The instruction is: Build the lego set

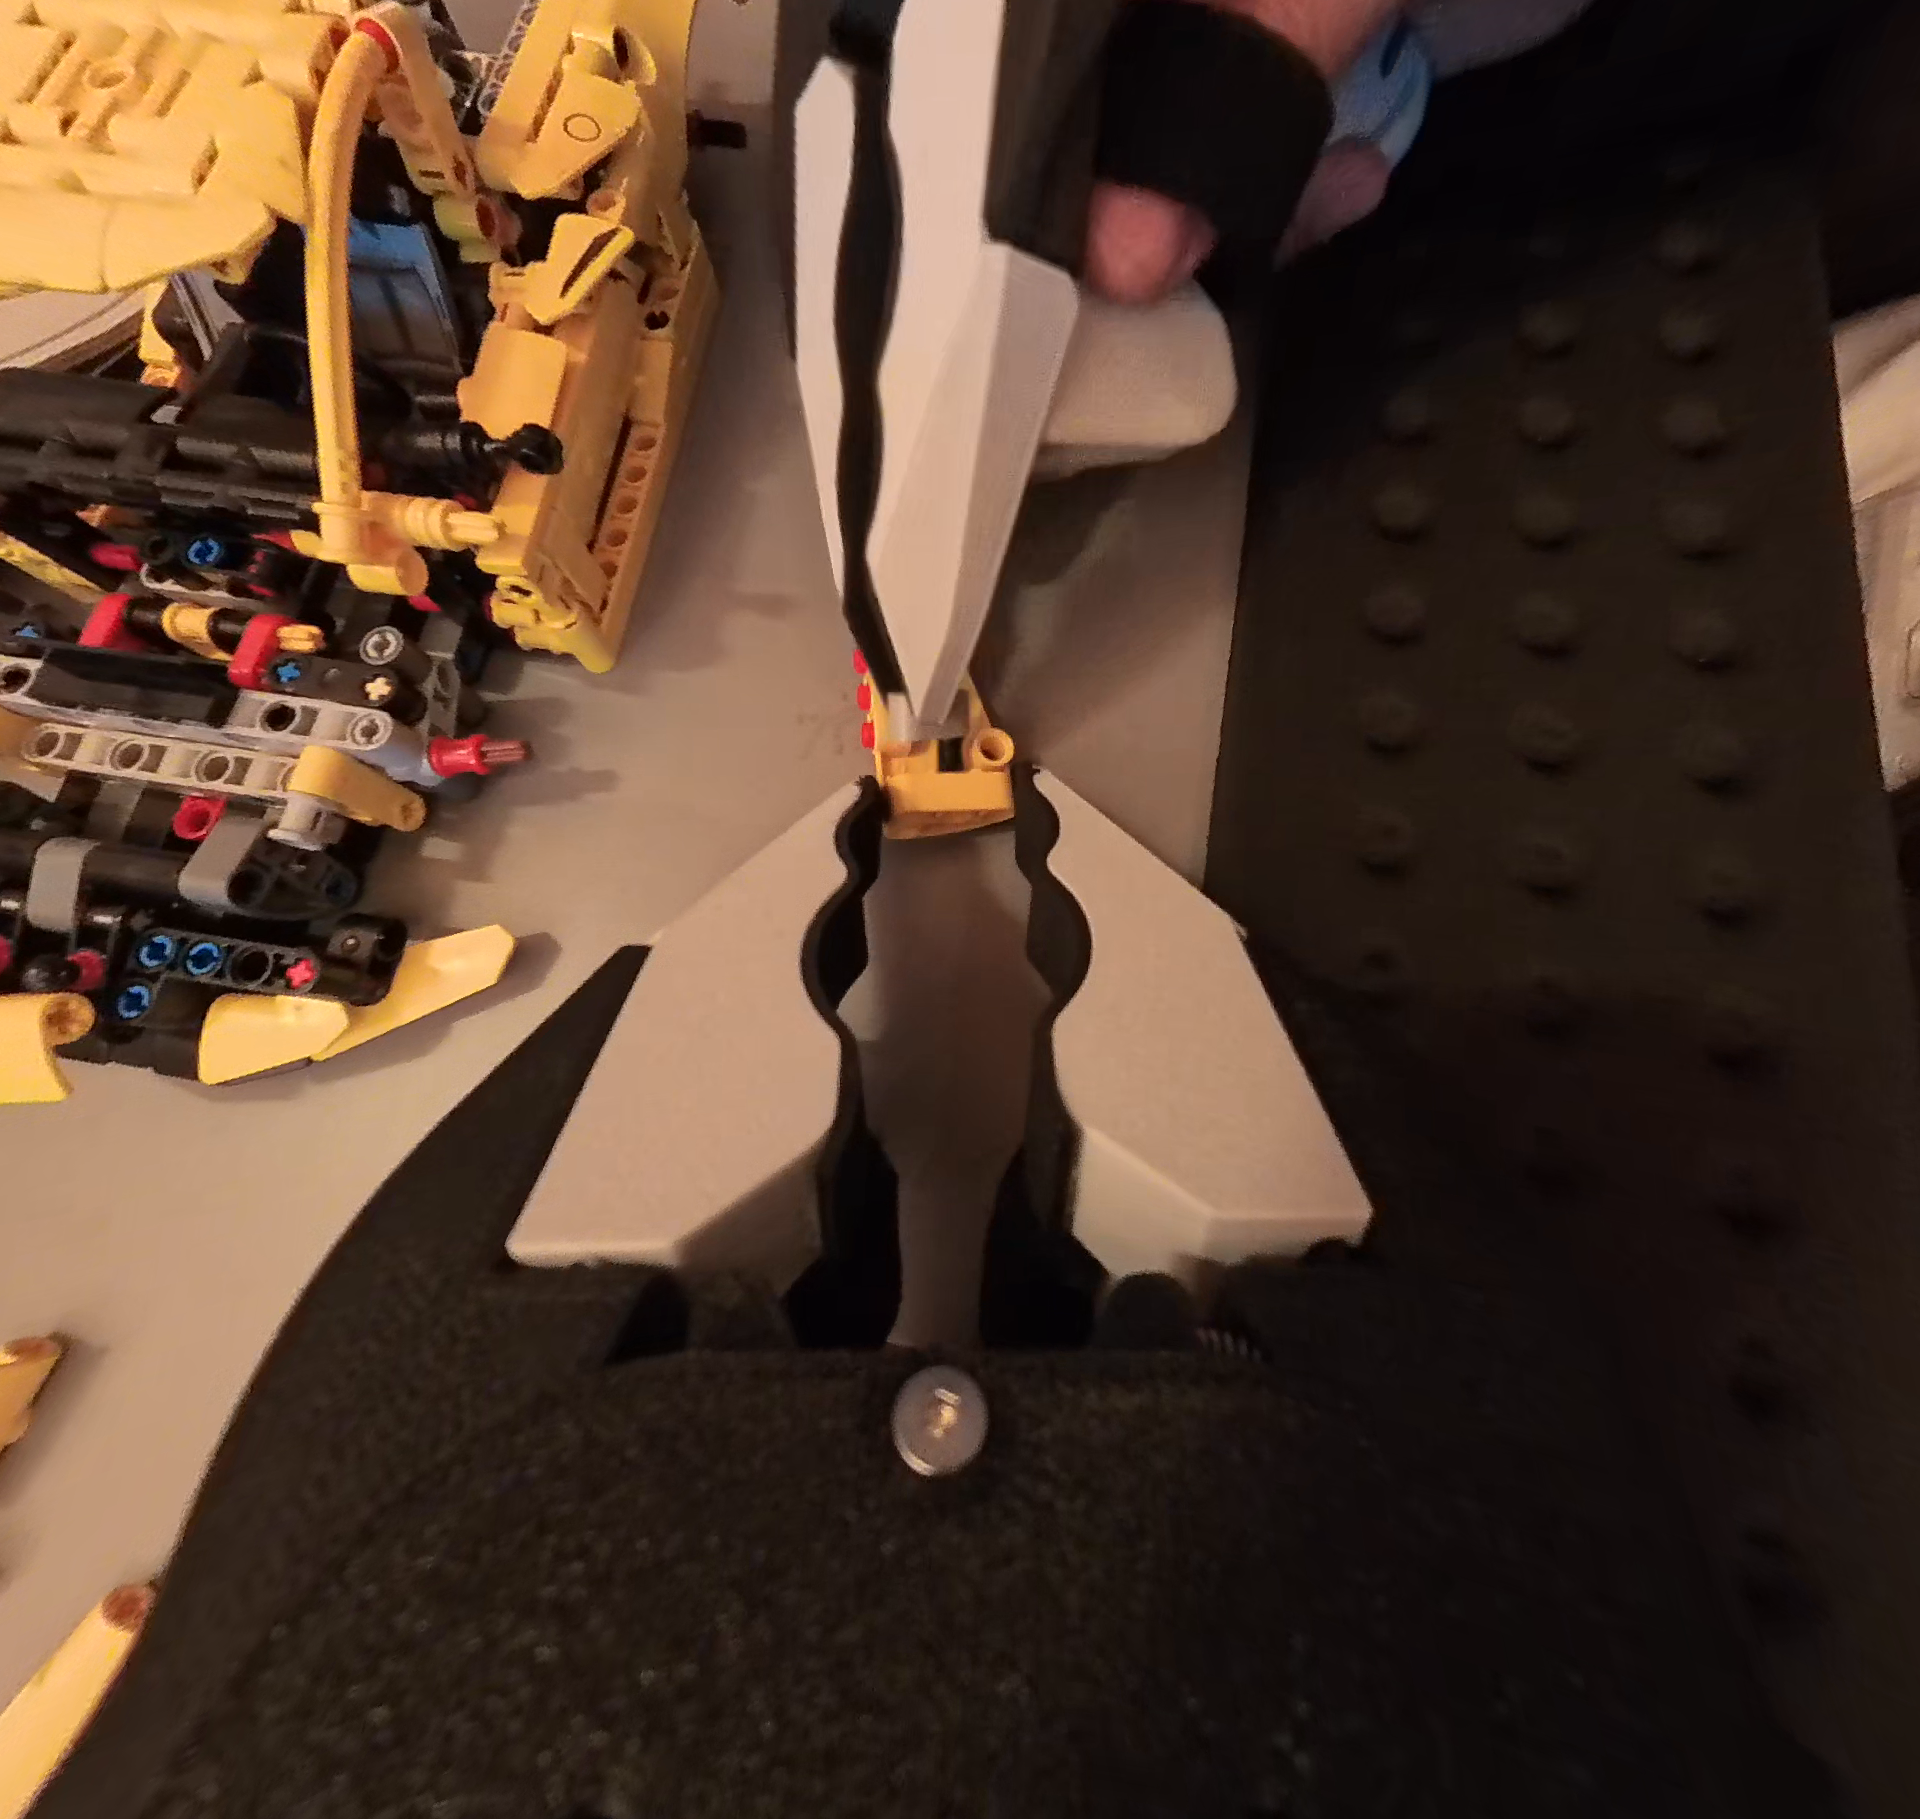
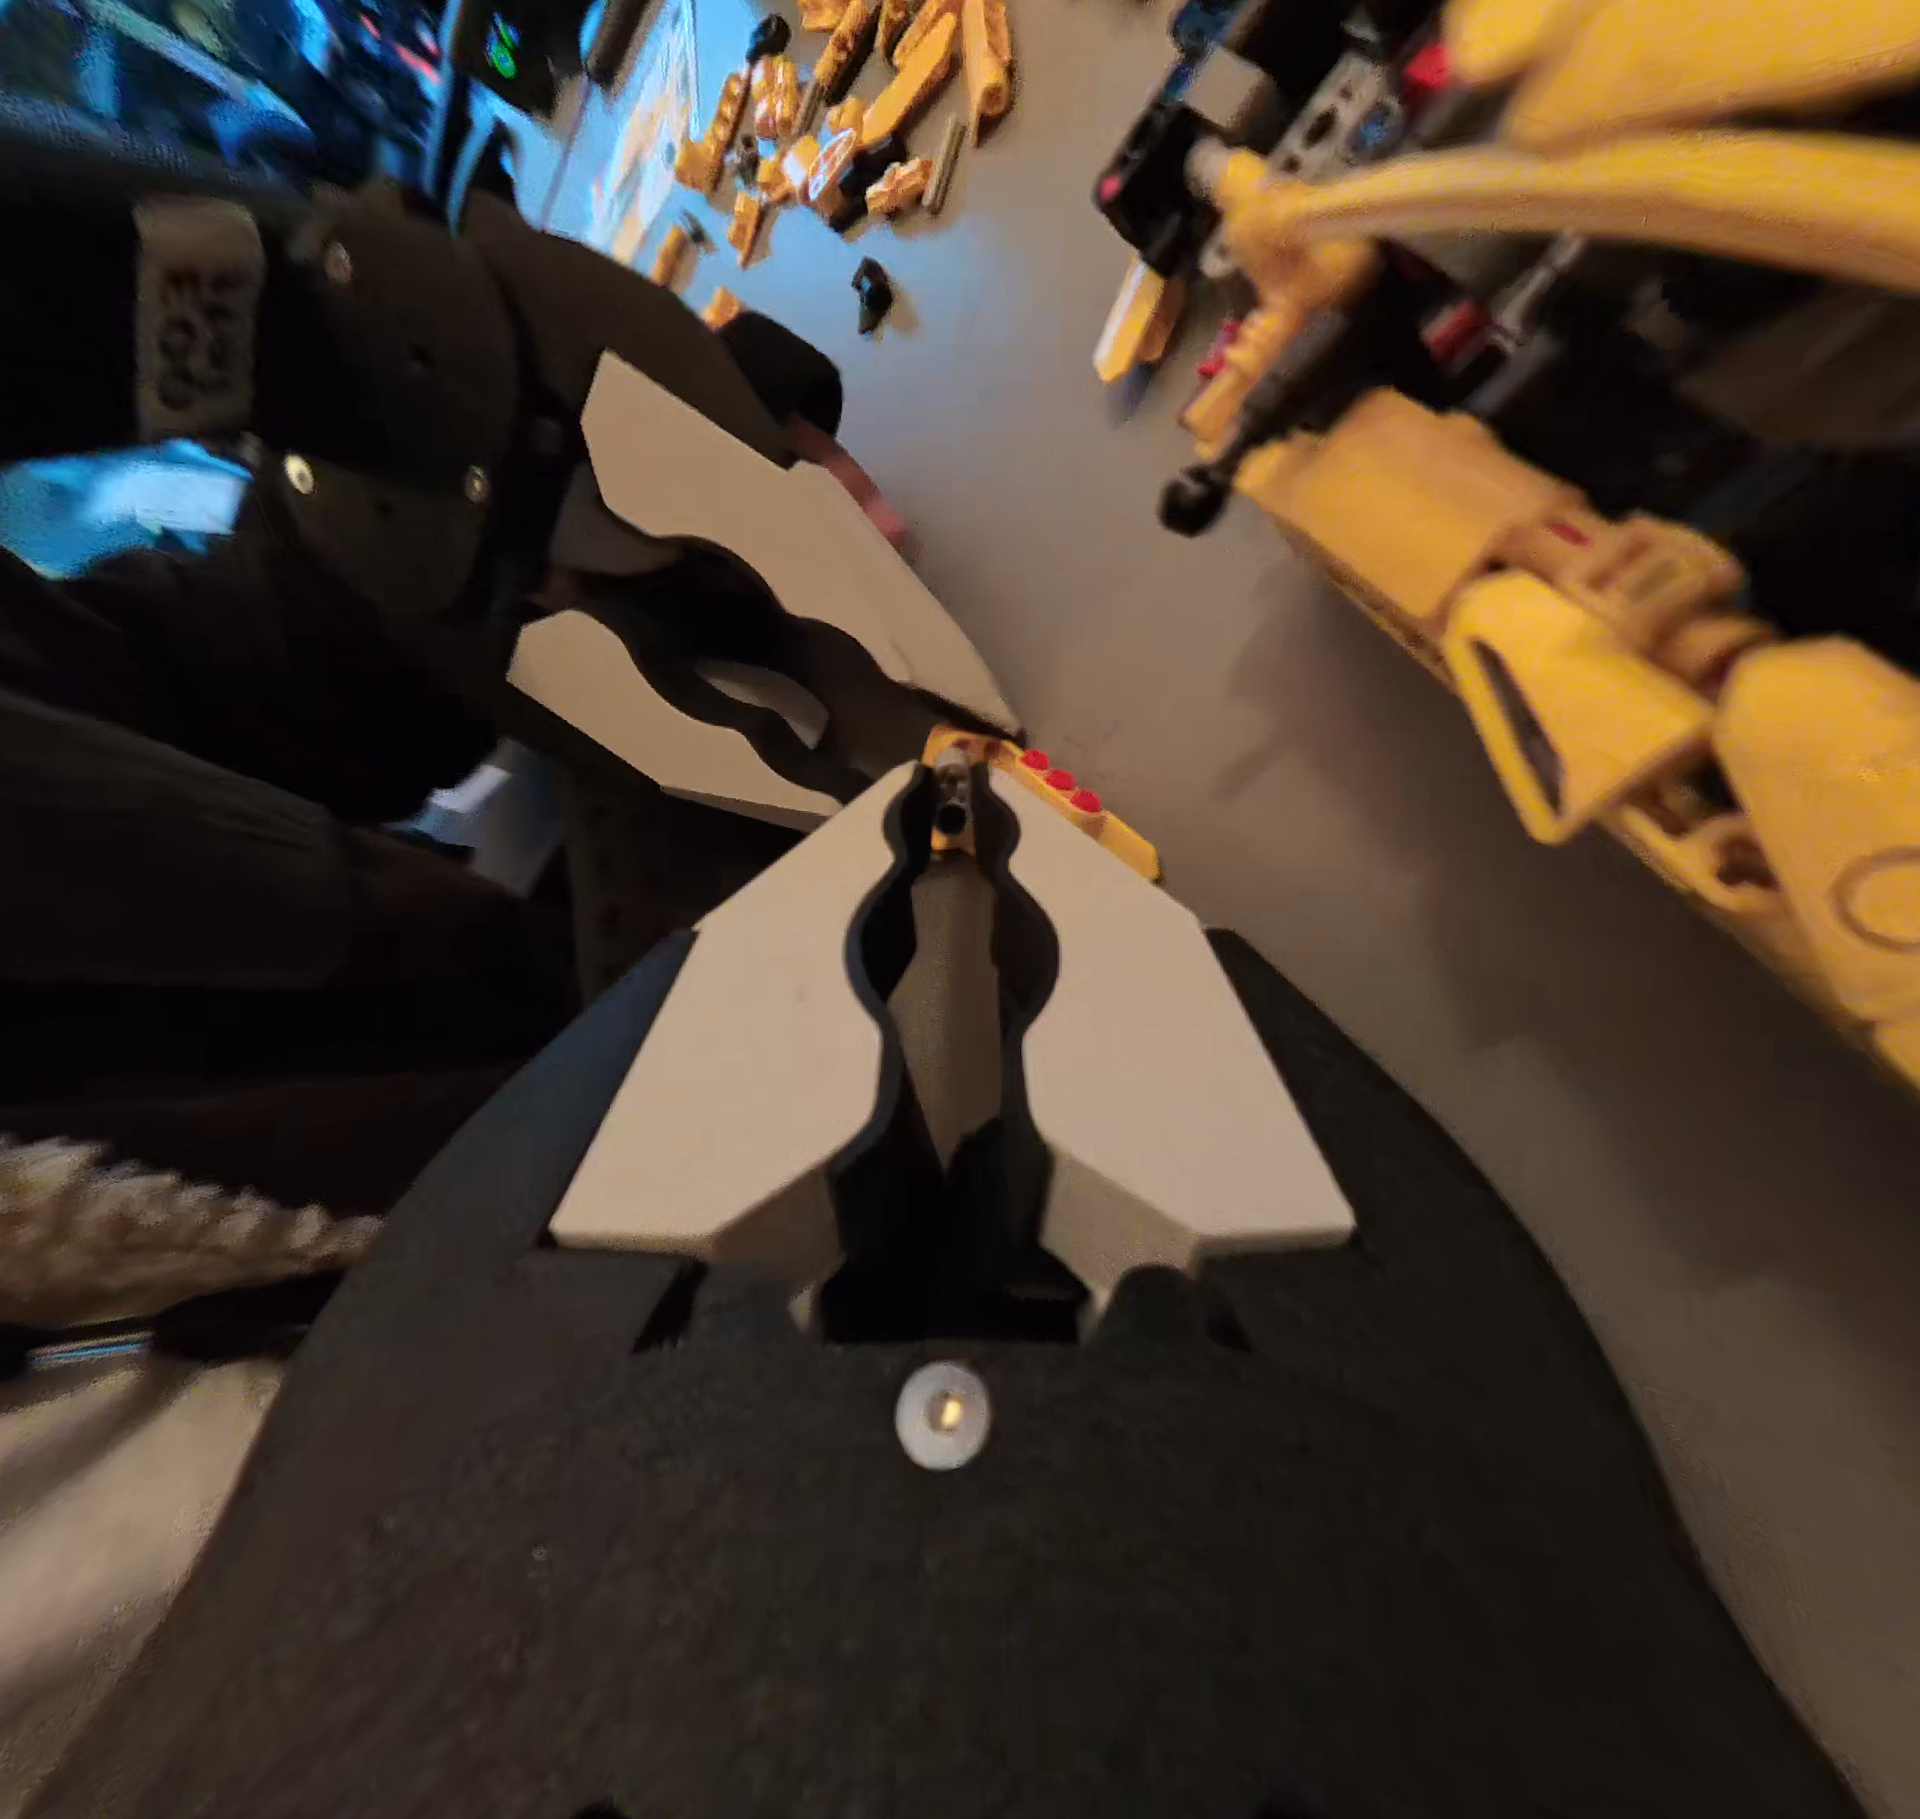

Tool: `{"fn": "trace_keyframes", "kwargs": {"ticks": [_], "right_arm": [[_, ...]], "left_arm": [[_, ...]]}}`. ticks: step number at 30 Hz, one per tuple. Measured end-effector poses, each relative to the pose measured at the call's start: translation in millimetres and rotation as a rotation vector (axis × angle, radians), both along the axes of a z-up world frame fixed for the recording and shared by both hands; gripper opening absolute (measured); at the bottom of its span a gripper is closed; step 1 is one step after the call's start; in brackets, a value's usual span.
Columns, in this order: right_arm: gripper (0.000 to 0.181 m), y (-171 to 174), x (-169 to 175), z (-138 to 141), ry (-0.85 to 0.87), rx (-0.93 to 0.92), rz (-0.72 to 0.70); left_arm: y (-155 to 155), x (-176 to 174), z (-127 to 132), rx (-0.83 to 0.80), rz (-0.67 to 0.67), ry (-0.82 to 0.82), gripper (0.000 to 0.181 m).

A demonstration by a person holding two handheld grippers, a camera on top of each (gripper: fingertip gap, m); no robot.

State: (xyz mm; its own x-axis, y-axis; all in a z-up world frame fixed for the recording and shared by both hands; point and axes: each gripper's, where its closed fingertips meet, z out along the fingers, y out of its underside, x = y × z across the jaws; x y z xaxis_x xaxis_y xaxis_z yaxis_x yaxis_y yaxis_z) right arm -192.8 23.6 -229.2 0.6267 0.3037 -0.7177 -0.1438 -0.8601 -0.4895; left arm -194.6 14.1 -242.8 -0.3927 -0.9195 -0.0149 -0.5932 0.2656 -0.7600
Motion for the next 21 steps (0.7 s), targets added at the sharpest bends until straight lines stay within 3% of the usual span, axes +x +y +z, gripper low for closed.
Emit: {"fn": "trace_keyframes", "kwargs": {"ticks": [8, 12, 16, 21], "right_arm": [[0.006, -0.1, -0.7, 1.1, 0.133, -0.063, -0.012], [0.006, 2.9, 4.5, 19.3, 0.302, -0.061, -0.050], [0.006, -3.9, -0.1, -2.5, 0.181, -0.122, 0.013], [0.006, -1.1, 3.9, -6.3, -0.100, 0.050, 0.077]], "left_arm": [[-1.1, -0.3, 2.5, 0.010, -0.030, -0.019, 0.025], [2.5, 4.0, 24.1, -0.047, -0.001, -0.117, 0.025], [-5.4, 0.7, 1.6, 0.034, -0.057, -0.023, 0.024], [-2.1, 2.3, 0.8, 0.001, -0.036, -0.005, 0.025]]}}
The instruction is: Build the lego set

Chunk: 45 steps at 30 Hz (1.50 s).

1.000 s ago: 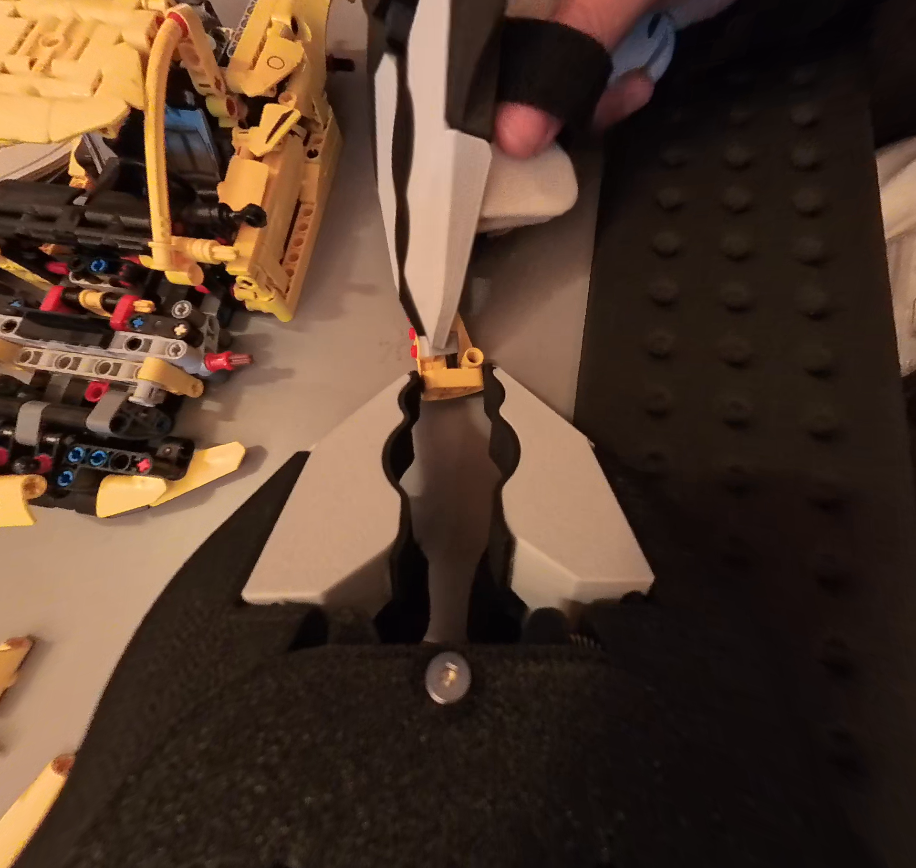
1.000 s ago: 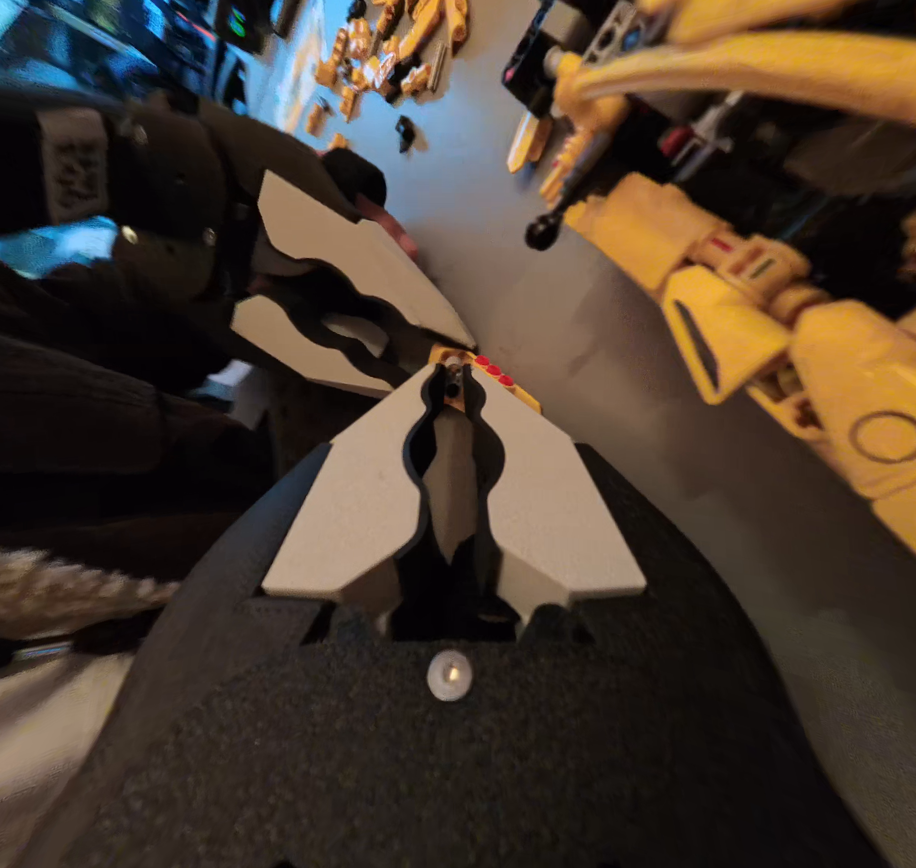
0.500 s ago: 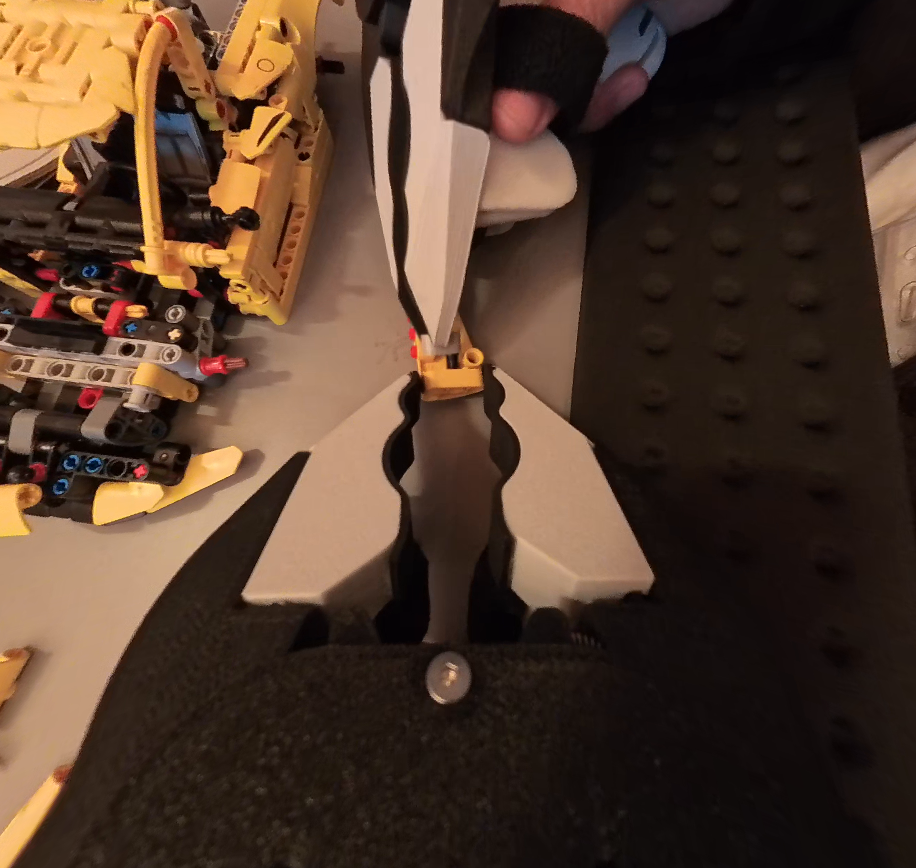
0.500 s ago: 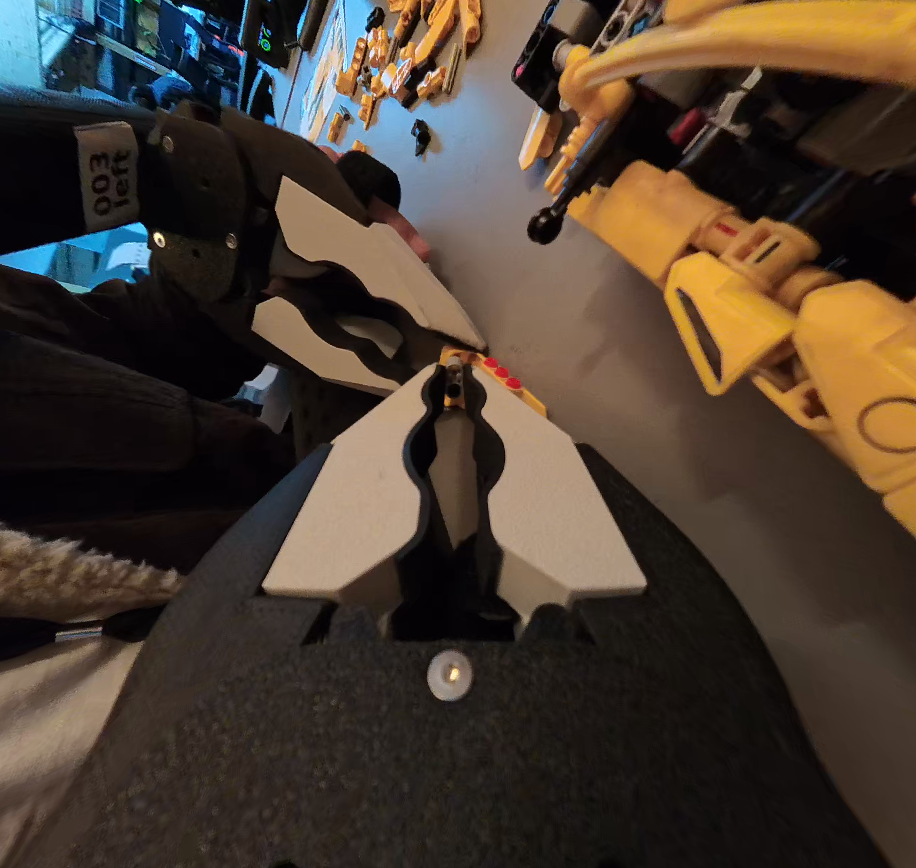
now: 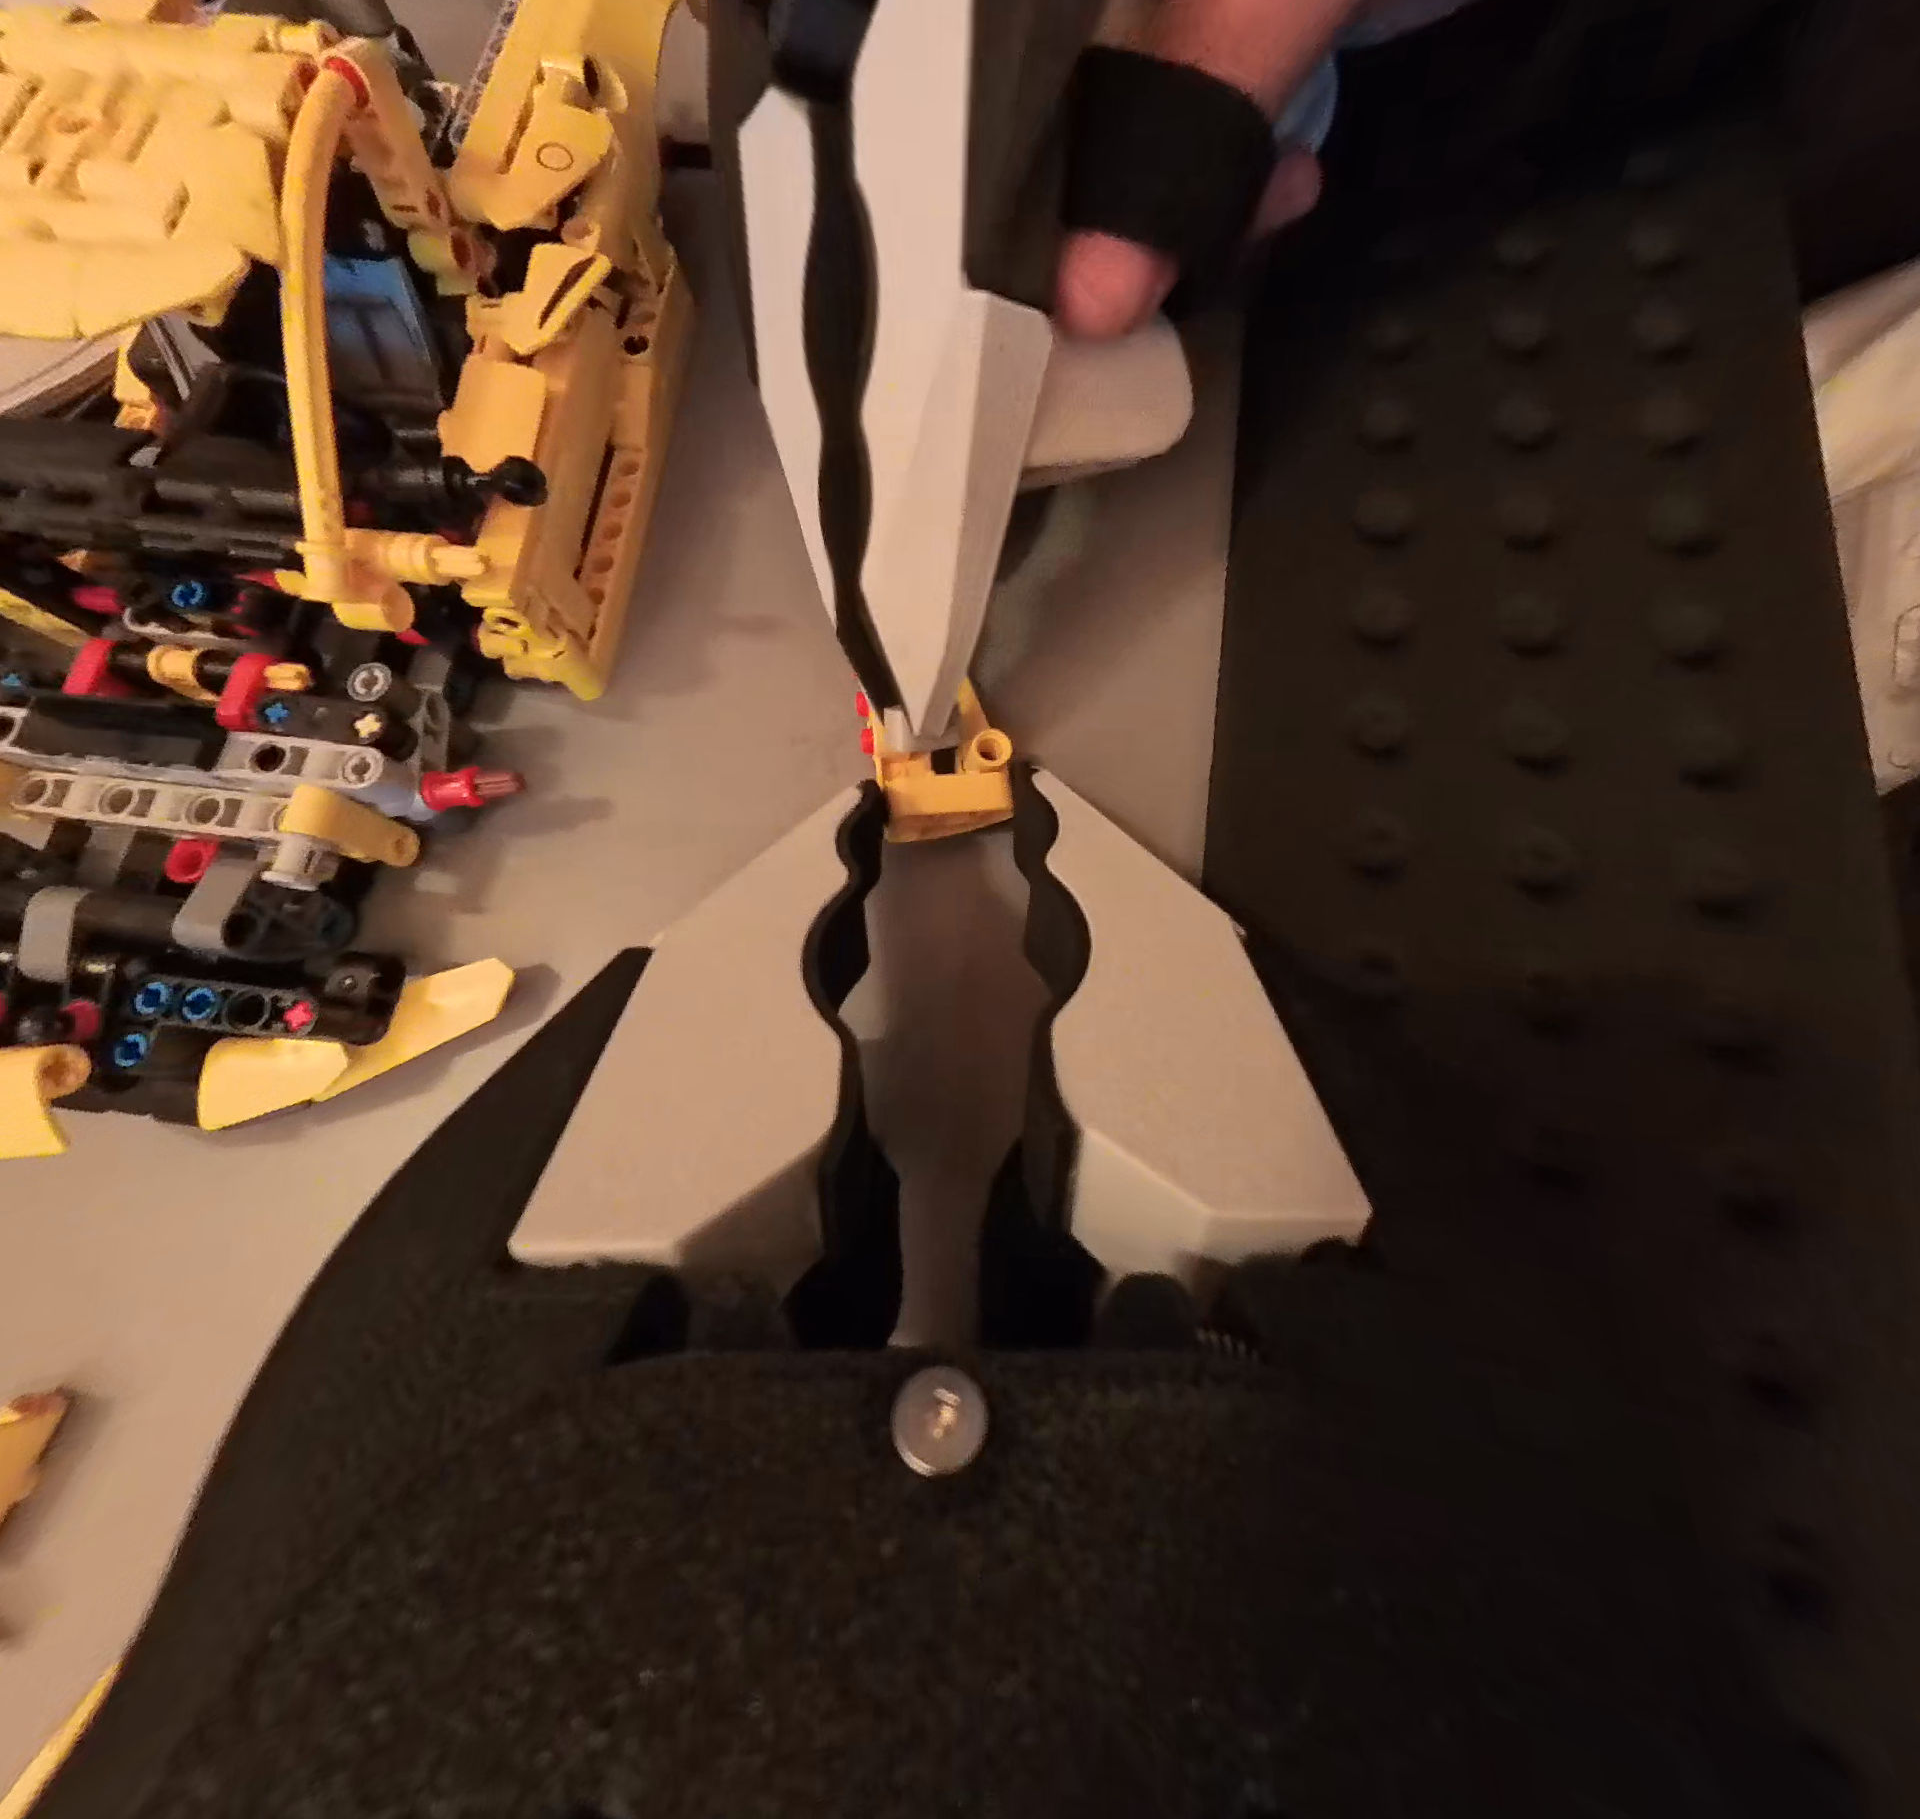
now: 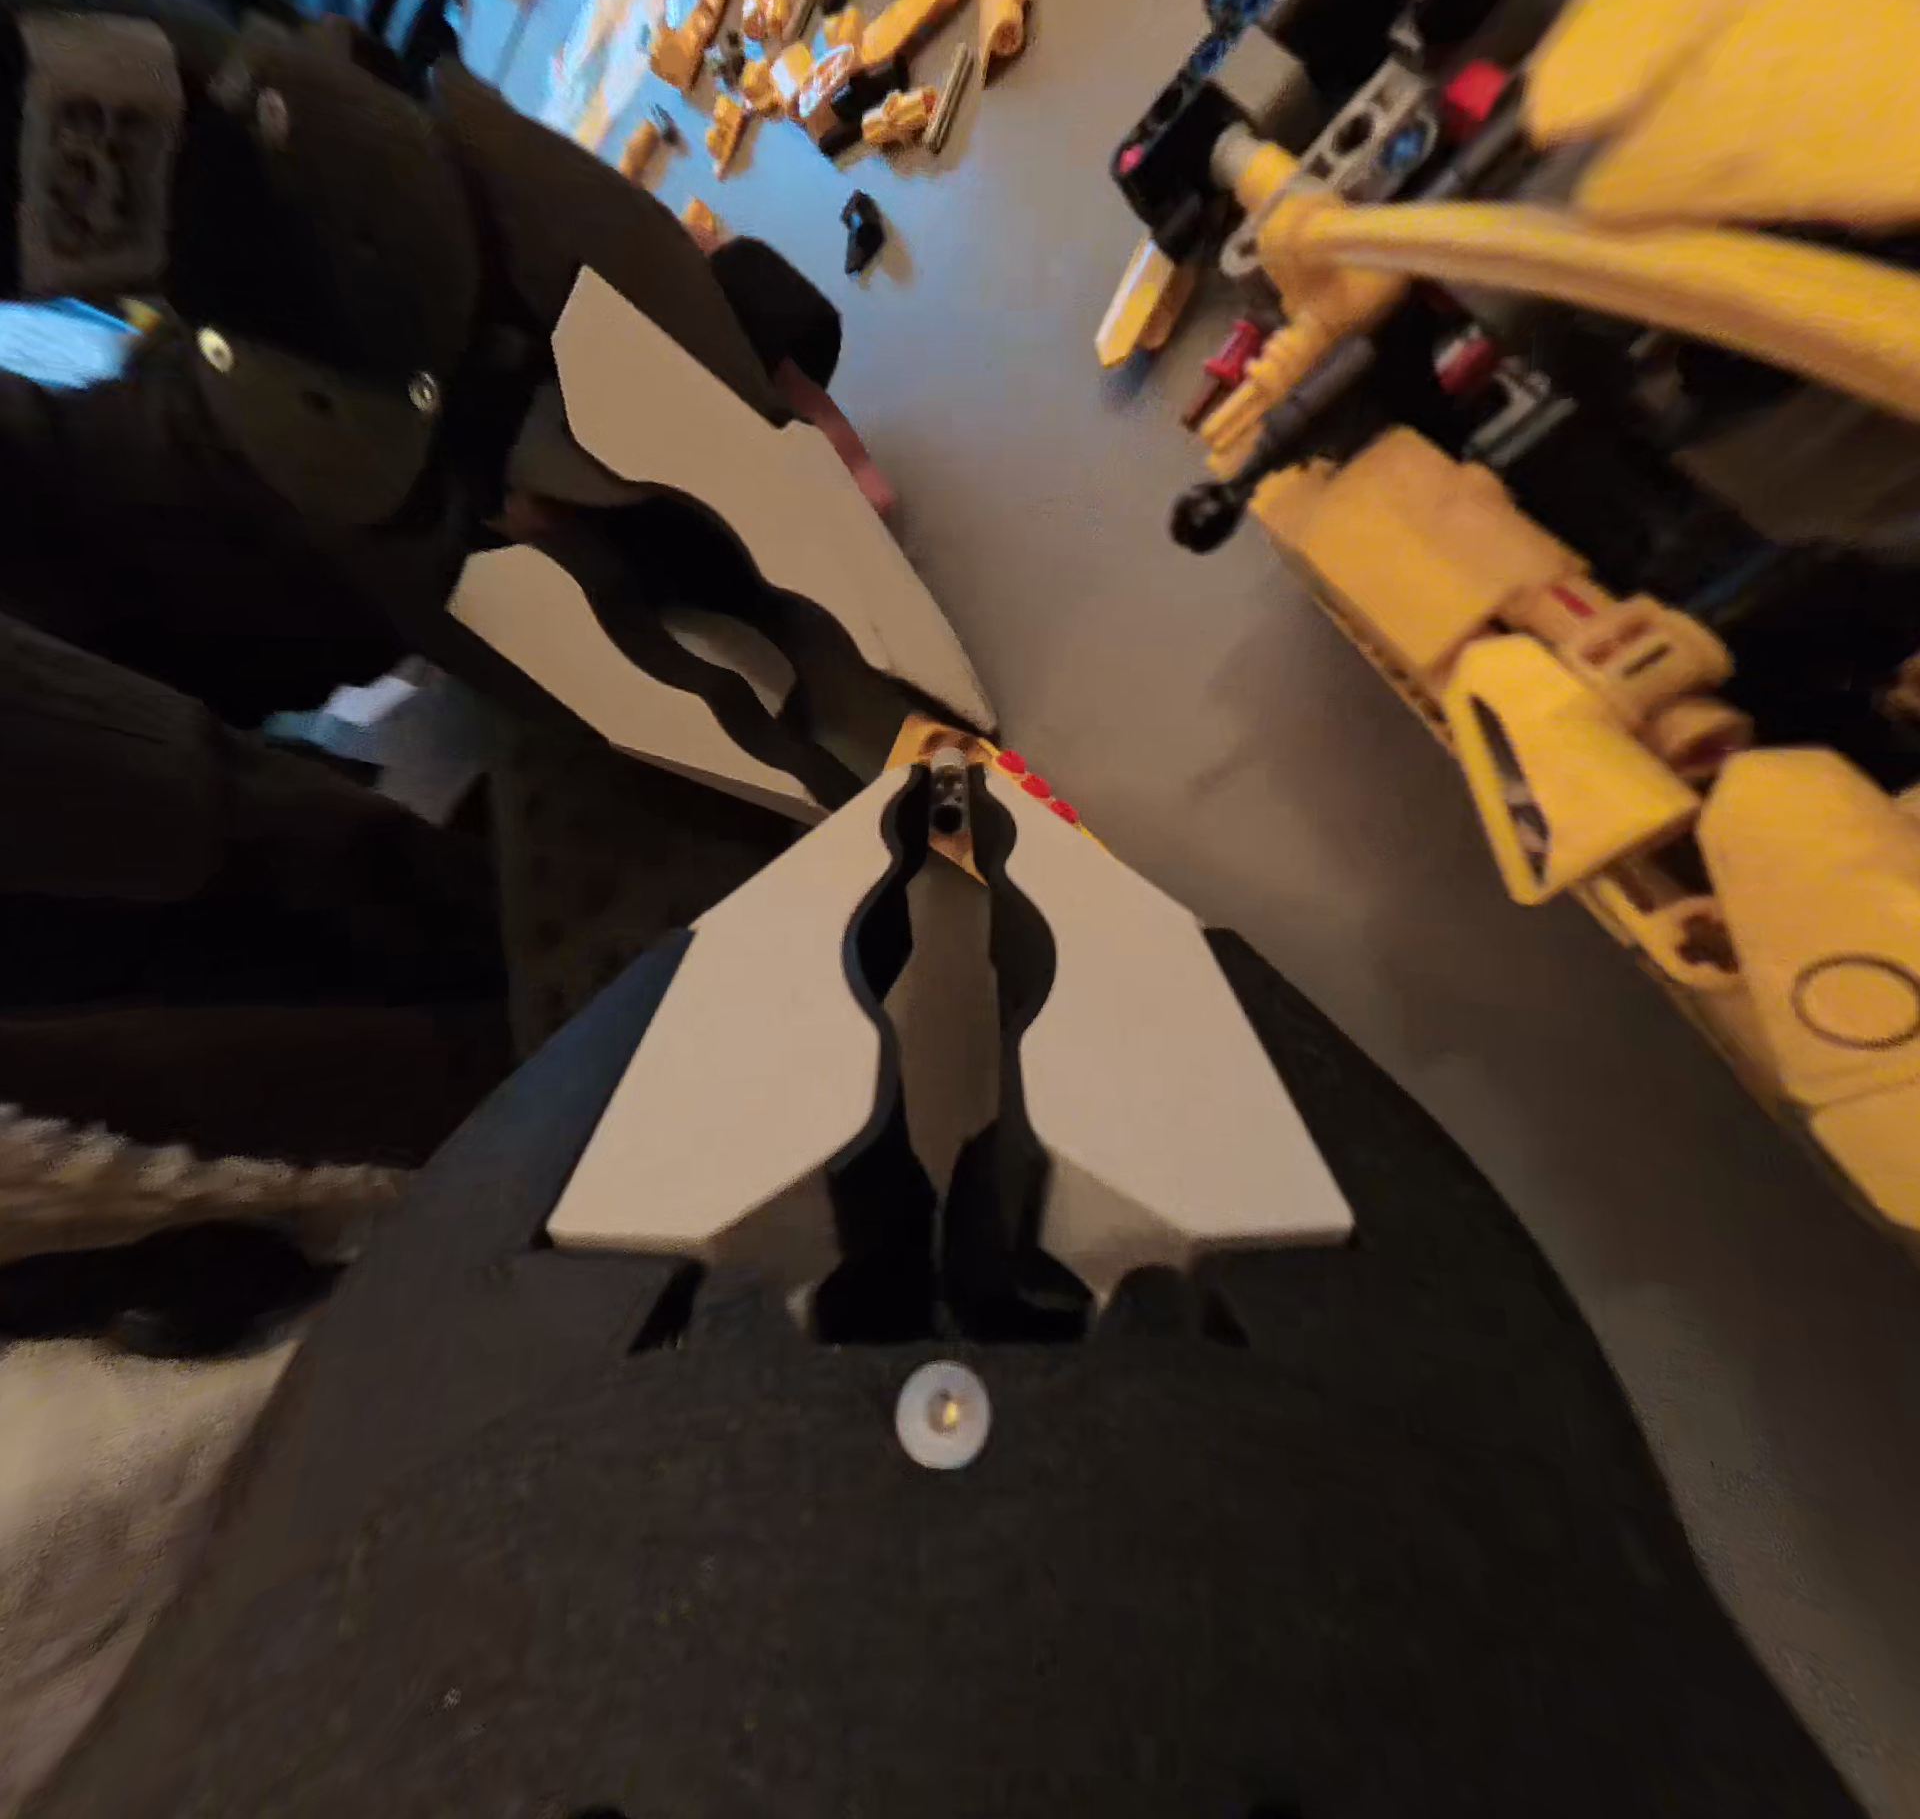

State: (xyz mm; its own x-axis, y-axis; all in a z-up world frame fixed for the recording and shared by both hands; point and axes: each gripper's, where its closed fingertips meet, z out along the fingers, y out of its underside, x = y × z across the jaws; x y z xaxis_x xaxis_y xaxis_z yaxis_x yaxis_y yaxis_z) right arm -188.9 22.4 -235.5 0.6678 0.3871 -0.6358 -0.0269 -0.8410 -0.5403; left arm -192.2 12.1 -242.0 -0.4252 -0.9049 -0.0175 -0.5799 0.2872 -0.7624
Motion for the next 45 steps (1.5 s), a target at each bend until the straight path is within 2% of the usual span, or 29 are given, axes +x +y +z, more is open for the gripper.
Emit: {"fn": "trace_keyframes", "kwargs": {"ticks": [4, 9, 13, 16, 20, 21, 23, 27, 31, 35, 39, 45], "right_arm": [[0.006, 1.6, 3.0, -0.1, -0.142, 0.098, -0.005], [0.006, -3.6, 3.3, -2.0, -0.159, 0.106, 0.040], [0.006, -2.8, 1.9, 10.2, 0.053, 0.020, 0.014], [0.006, -4.5, 2.8, 13.9, 0.120, -0.032, 0.046], [0.006, -6.5, -0.9, 26.1, 0.243, -0.069, 0.077], [0.006, -6.9, -3.1, 30.8, 0.296, -0.082, 0.077], [0.006, -8.1, -6.1, 32.7, 0.351, -0.107, 0.081], [0.006, -5.6, -5.6, 36.4, 0.396, -0.088, 0.076], [0.010, -5.4, -6.1, 37.9, 0.278, 0.084, 0.147], [0.036, -4.6, -1.9, 34.6, -0.012, 0.453, 0.283], [0.030, -9.6, -6.7, 40.8, -0.167, 0.739, 0.408], [0.025, -16.5, -14.0, 34.4, -0.246, 0.798, 0.541]], "left_arm": [[0.1, 0.3, -0.3, 0.011, 0.002, -0.004, 0.025], [0.1, 0.3, -0.4, 0.013, 0.002, -0.005, 0.025], [-0.7, -0.1, -0.4, 0.027, -0.005, -0.011, 0.025], [-4.4, -2.1, 0.8, 0.016, -0.032, -0.014, 0.025], [-7.4, 0.4, 24.8, -0.024, -0.027, -0.150, 0.032], [-6.7, 0.9, 29.8, -0.021, -0.021, -0.175, 0.030], [-5.0, 1.4, 35.1, 0.006, -0.015, -0.215, 0.013], [-5.2, 1.5, 37.1, 0.038, -0.014, -0.239, 0.007], [-5.9, -0.1, 37.0, -0.039, -0.017, -0.206, 0.005], [-5.3, -1.7, 37.9, -0.142, -0.007, -0.173, 0.005], [-10.0, -4.5, 38.3, -0.236, -0.029, -0.141, 0.004], [-18.2, -7.5, 36.2, -0.253, -0.072, -0.121, 0.004]]}}
